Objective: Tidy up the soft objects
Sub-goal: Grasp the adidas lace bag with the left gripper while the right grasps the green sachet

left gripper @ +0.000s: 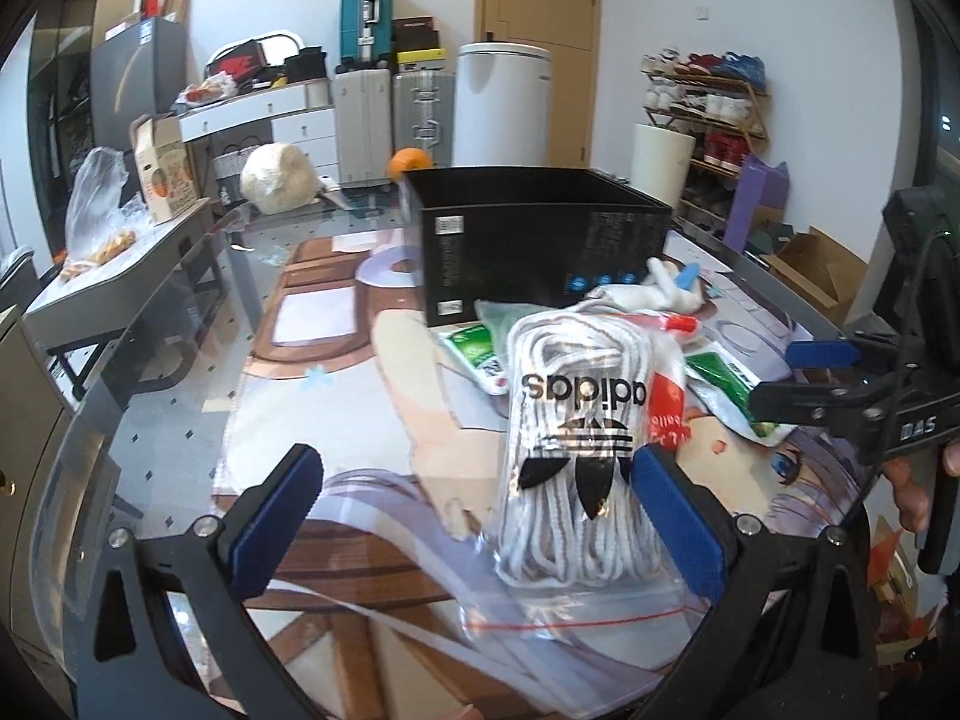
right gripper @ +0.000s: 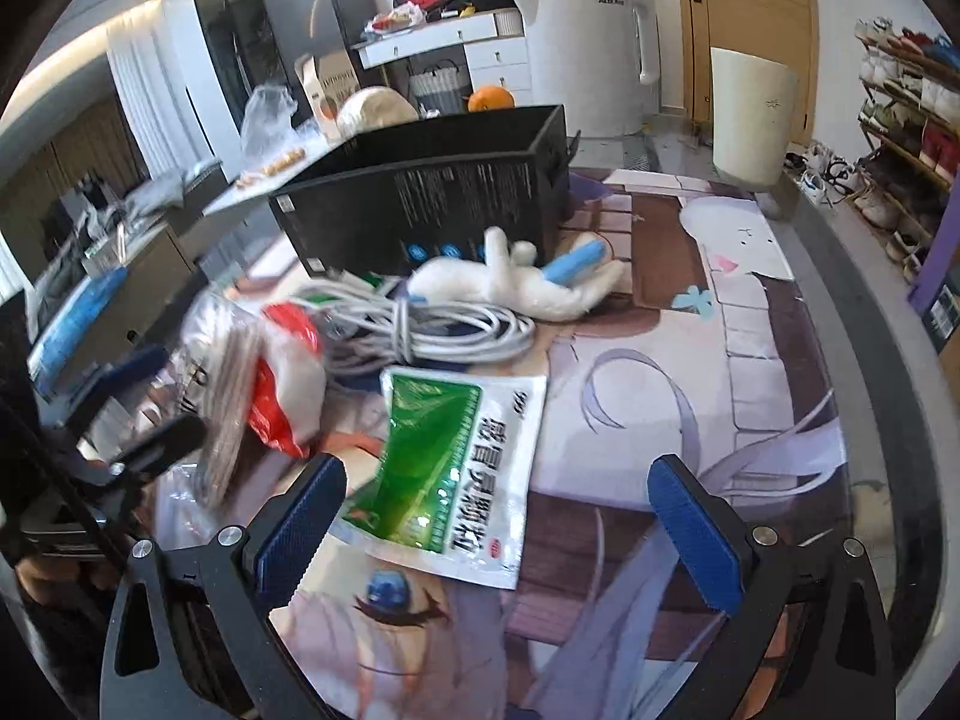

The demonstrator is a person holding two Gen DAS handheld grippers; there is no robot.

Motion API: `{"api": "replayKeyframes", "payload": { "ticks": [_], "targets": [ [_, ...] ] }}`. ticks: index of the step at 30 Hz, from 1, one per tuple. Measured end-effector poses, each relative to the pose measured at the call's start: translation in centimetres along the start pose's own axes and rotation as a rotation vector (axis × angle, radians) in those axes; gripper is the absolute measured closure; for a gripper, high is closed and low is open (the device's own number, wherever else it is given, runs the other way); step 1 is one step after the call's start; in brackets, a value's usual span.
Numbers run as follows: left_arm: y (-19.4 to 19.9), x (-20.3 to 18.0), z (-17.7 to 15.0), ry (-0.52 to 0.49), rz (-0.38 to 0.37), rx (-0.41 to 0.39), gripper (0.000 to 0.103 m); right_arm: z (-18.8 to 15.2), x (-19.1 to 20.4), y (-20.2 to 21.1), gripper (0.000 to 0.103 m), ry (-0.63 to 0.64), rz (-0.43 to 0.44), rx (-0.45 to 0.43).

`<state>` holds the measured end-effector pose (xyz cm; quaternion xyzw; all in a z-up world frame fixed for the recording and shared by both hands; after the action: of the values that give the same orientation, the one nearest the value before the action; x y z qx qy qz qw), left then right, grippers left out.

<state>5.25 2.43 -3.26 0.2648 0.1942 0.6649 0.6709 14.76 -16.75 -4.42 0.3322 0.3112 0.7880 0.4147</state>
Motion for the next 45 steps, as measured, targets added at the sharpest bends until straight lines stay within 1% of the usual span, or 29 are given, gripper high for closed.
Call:
{"api": "replayKeyframes", "payload": {
  "ticks": [2,6,9,14,17,20,23,25,28,31,32,33,34,36,37,38,41,45],
  "targets": [
    [0.0,0.4,-0.1,0.010,0.001,0.000,0.000,0.0,0.3,-0.1,0.001,0.022,-0.022,-0.007],
    [0.0,0.9,-0.2,0.021,0.017,-0.005,0.000,-0.3,1.0,-0.8,0.001,0.044,-0.033,0.010],
    [0.1,1.2,-0.1,0.035,0.024,-0.009,0.000,-0.5,1.2,-1.3,0.001,0.080,-0.095,0.008],
    [0.2,1.6,-0.2,0.044,0.037,-0.012,0.000,-0.6,0.3,-1.2,0.001,0.066,-0.113,0.015],
    [0.2,1.3,-0.3,0.028,0.019,-0.005,0.000,-0.5,-0.1,-1.1,0.001,0.054,-0.111,0.017],
    [0.4,0.8,0.0,0.018,-0.031,-0.013,0.000,-0.5,0.0,-1.2,0.001,0.060,-0.106,0.012],
    [0.1,0.3,0.1,-0.001,-0.031,-0.008,0.000,-0.4,0.3,-1.3,0.001,0.070,-0.099,0.009],
    [-0.2,0.3,0.1,-0.009,-0.014,0.005,0.000,-0.4,0.5,-1.4,0.003,0.081,-0.098,0.007],
    [-0.7,0.2,0.1,-0.007,-0.024,0.019,0.000,-0.4,0.9,-1.5,0.007,0.097,-0.097,0.004],
    [-1.1,0.0,0.1,-0.010,-0.037,0.027,0.002,-0.5,1.2,-1.5,0.017,0.111,-0.099,-0.007],
    [-1.2,-0.1,0.0,-0.014,-0.042,0.027,0.006,-0.5,1.2,-1.4,0.022,0.113,-0.093,-0.010],
    [-1.3,-0.3,-0.1,-0.020,-0.051,0.029,0.013,-0.4,1.2,-1.3,0.026,0.114,-0.093,-0.011],
    [-1.4,-0.5,-0.1,-0.024,-0.068,0.031,0.017,-0.4,1.2,-1.3,0.029,0.114,-0.094,-0.014],
    [-1.4,-0.9,-0.2,-0.034,-0.093,0.033,0.035,-0.4,1.1,-1.1,0.041,0.110,-0.095,-0.021],
    [-1.4,-1.1,-0.3,-0.044,-0.099,0.033,0.039,-0.3,1.0,-1.1,0.044,0.109,-0.096,-0.023],
    [-1.4,-1.3,-0.3,-0.053,-0.100,0.032,0.041,-0.3,0.9,-1.0,0.047,0.107,-0.098,-0.024],
    [-1.1,-1.8,-0.2,-0.066,-0.126,0.018,0.049,-0.3,0.6,-0.9,0.050,0.104,-0.093,-0.025],
    [-0.9,-1.8,-0.1,-0.059,-0.143,0.009,0.056,-0.4,0.6,-0.7,0.061,0.116,-0.099,-0.039]
  ]
}}
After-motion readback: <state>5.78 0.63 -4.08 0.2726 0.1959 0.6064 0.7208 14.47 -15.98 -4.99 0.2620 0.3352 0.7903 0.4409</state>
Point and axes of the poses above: each gripper's, at about its wrist camera, not at the fingertips, and y roughly against the way its jaws point, x to its left, z to its top, the point moved 4 cm from there along -y, roughly the way its jaws point, and after that the axes turned 10 degrees about -y, right-handed, at the moved point
